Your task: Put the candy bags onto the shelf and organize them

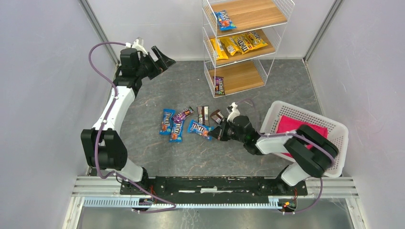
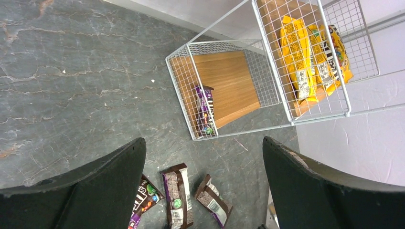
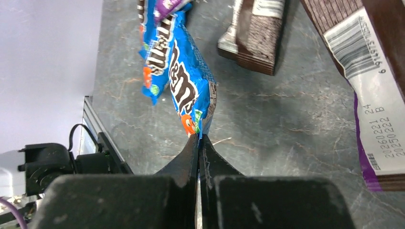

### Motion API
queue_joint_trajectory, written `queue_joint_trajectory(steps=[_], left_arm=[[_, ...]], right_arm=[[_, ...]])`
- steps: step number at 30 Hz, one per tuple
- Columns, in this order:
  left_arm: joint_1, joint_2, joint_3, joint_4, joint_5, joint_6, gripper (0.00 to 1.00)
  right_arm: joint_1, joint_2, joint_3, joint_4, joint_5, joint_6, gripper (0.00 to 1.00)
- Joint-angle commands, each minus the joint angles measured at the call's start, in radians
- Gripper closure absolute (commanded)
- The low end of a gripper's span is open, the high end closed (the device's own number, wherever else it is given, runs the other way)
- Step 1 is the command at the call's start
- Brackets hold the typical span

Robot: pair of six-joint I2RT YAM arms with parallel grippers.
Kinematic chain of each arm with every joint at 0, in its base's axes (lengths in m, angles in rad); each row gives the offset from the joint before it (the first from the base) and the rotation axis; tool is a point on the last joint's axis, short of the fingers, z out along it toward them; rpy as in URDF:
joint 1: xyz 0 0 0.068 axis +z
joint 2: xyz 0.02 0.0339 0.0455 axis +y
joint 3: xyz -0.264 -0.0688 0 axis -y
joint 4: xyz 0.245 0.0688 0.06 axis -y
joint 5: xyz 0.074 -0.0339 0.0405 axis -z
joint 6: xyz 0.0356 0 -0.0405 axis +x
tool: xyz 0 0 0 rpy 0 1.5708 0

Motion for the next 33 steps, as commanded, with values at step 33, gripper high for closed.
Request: queue_joint_trajectory(steps=[33], left_arm=[[-0.053,-0.013,0.025,-0.013,-0.043,0.028,0.02]], right_arm=[[-0.122,-0.232,1.358,-0.872,0.764,-0.756,1.00]])
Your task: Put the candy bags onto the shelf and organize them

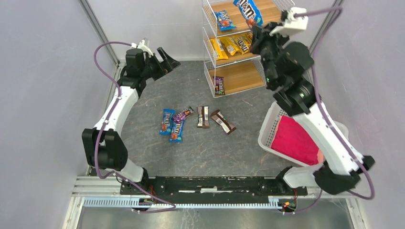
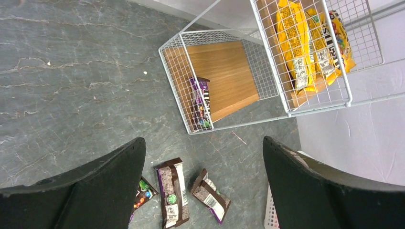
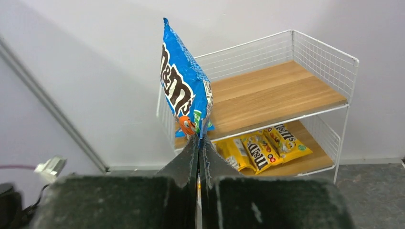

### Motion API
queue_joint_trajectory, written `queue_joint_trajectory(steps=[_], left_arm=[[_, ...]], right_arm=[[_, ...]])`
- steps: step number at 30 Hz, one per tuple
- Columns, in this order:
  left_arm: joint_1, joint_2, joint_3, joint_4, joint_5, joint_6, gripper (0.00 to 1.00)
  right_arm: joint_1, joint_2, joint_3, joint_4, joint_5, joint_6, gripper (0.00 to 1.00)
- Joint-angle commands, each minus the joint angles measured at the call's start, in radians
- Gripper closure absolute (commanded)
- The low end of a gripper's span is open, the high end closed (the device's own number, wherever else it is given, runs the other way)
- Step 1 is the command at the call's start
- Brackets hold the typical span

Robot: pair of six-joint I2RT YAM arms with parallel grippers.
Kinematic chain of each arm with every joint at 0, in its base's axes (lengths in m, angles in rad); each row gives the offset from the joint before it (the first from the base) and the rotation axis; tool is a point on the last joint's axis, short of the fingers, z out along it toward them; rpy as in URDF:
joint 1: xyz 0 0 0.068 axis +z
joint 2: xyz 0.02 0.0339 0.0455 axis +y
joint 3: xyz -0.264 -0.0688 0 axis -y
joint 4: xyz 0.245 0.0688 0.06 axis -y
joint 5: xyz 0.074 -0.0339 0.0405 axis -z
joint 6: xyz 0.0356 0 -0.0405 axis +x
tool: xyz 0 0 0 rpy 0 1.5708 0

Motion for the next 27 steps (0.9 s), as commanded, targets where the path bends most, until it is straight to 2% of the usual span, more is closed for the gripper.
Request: queue_joint_trajectory(steps=[1,6,10,17,27], left_arm=[[0.004,-0.015,0.026,0.001,-0.016,0.026,0.02],[0.004,-0.002,0.012,0.026,0.021,-0.003,0.02],[0.004,0.006,0.010,0.030,0.025,-0.010,0.03],[0.011,0.009,0.009,0.031,0.031,-0.016,0.03],[0.017,0.017,0.001,0.048,0.044,-0.029,0.03]], right_arm=[[-0.081,0.141,0.147,-0.041,-0.001,0.081,1.00],[-0.171,0.272,0.256,-0.013,-0.051,0.237,1.00],[-0.236,0.359,0.314,0.002,-0.148,0.359,1.00],[-0.319,0.438,0.314,0.045,-0.311,0.547,1.00],[-0.391,0.512,0.304,0.095,-0.446,0.723,0.99]])
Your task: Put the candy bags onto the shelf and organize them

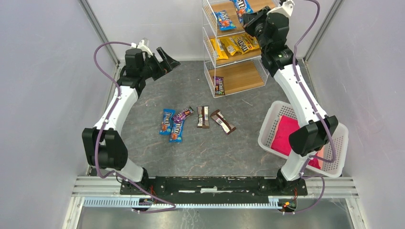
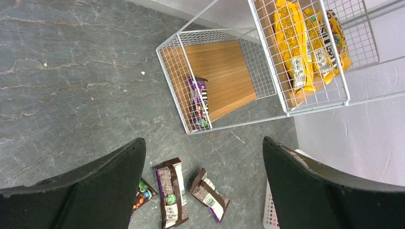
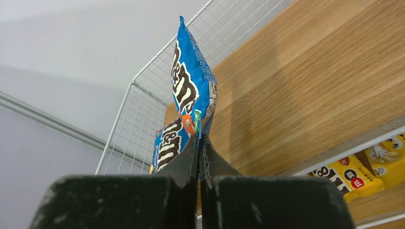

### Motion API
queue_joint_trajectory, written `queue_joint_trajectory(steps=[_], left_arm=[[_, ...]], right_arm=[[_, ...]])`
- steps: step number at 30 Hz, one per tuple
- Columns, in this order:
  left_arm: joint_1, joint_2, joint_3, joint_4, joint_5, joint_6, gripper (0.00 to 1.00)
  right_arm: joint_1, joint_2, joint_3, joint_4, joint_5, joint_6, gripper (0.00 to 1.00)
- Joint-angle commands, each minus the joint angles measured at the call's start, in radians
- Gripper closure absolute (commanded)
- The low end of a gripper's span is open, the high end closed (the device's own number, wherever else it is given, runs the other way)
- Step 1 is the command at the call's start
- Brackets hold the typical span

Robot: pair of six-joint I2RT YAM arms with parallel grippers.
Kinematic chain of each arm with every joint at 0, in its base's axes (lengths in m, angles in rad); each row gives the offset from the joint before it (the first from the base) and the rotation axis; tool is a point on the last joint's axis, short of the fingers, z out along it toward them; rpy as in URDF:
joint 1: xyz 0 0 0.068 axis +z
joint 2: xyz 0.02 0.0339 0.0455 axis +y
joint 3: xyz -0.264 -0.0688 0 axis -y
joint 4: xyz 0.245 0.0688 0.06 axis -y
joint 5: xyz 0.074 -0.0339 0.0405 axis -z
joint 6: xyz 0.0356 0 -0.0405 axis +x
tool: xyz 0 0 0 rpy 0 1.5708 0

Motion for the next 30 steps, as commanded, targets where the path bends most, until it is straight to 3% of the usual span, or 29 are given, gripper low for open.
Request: queue_joint_trajectory(steps=[1,10,17,26,30], left_arm=[[0.007,0.014,0.001,0.040,0.022,-0.028,0.03],[0.019,0.016,-0.001,0.041,0.024,-0.032,0.03],[0.019,0.017,-0.004,0.047,0.030,-0.038,0.03],[0.021,0.019,-0.004,0.047,0.031,-0.038,0.03],[0.023,0.019,-0.004,0.047,0.034,-0.039,0.03]], right_arm=[[-0.021,0.015,0.036,0.083,-0.081,0.107,0.99],[-0.039,-0.039,-0.082,0.119,-0.136,0.158,0.99],[-0.038,-0.063,-0.132,0.130,-0.168,0.175,0.92],[-0.040,-0.065,-0.144,0.142,-0.186,0.146,0.75],[-0.040,-0.079,-0.150,0.148,-0.192,0.126,0.62]])
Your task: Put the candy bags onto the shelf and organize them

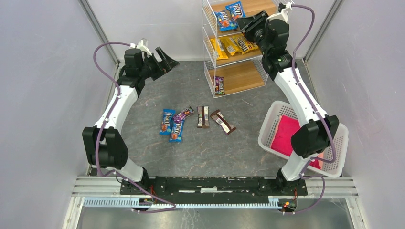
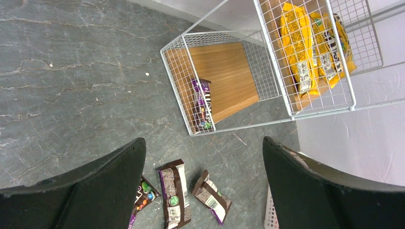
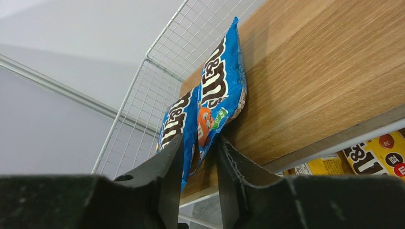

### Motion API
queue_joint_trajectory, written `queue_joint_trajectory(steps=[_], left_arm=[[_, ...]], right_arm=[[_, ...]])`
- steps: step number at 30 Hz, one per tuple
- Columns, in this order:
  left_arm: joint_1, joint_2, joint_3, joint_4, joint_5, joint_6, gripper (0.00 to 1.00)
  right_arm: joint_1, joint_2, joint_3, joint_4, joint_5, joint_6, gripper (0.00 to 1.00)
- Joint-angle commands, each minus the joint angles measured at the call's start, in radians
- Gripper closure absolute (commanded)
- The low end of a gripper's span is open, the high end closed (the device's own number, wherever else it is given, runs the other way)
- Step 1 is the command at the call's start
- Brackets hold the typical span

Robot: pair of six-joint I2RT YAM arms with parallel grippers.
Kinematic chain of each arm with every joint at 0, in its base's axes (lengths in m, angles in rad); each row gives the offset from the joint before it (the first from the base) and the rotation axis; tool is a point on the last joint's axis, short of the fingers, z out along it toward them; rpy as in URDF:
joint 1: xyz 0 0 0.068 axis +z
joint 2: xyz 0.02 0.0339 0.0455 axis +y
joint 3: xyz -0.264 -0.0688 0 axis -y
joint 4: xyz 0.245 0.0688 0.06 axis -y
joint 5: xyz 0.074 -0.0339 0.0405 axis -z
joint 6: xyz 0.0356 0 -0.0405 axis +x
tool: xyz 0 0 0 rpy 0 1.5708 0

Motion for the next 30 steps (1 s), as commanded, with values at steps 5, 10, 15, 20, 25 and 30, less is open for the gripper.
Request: queue_joint_trajectory(steps=[5,10,15,20,25,30], left_arm=[[0.011,0.006,-0.005,0.041,0.032,-0.040,0.03],[0.013,0.006,-0.003,0.041,0.031,-0.041,0.03],[0.015,0.003,-0.003,0.041,0.033,-0.041,0.03],[0.014,-0.002,-0.002,0.041,0.033,-0.041,0.03],[0.013,0.002,-0.004,0.040,0.024,-0.033,0.03],[0.011,0.007,-0.003,0.032,0.007,-0.019,0.03]], right_arm=[[-0.002,-0.126,-0.064,0.034,0.003,-0.090,0.50],[-0.004,-0.269,-0.190,0.013,0.007,-0.184,0.43],[0.001,-0.530,-0.590,0.111,-0.064,-0.294,0.28],[0.163,-0.645,-0.902,0.111,-0.042,-0.472,0.18],[0.436,-0.595,-1.075,0.173,-0.022,-0.535,0.15],[0.642,-0.406,-1.129,0.318,-0.063,-0.443,0.14]])
